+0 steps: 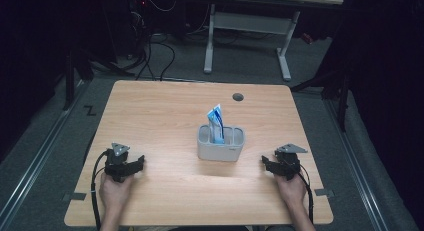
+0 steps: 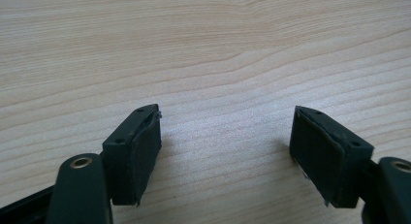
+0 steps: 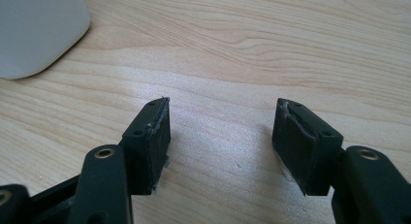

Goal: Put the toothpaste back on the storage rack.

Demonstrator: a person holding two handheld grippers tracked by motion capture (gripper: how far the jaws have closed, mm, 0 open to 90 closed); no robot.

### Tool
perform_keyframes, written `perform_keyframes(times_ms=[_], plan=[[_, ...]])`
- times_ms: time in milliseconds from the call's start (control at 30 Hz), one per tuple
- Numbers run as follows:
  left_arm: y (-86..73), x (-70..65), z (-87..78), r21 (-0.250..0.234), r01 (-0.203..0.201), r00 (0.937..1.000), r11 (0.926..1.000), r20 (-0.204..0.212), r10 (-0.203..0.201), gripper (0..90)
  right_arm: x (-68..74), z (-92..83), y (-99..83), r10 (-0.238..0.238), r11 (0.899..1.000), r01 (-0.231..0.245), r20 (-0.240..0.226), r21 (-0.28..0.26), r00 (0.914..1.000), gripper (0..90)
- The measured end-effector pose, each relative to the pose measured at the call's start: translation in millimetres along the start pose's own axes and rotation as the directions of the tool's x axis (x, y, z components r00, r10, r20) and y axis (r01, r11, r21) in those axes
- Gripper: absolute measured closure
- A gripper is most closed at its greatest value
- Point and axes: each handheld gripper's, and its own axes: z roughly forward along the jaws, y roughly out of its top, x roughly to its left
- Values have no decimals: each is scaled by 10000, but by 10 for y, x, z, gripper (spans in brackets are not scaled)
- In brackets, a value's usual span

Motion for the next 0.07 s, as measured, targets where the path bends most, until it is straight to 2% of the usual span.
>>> perform_keyframes(times_ms=[67], plan=[[0,1,0,1,3,10000,10000,8,-3,275,0,0,0,0,10000,0,1,0,10000,389]])
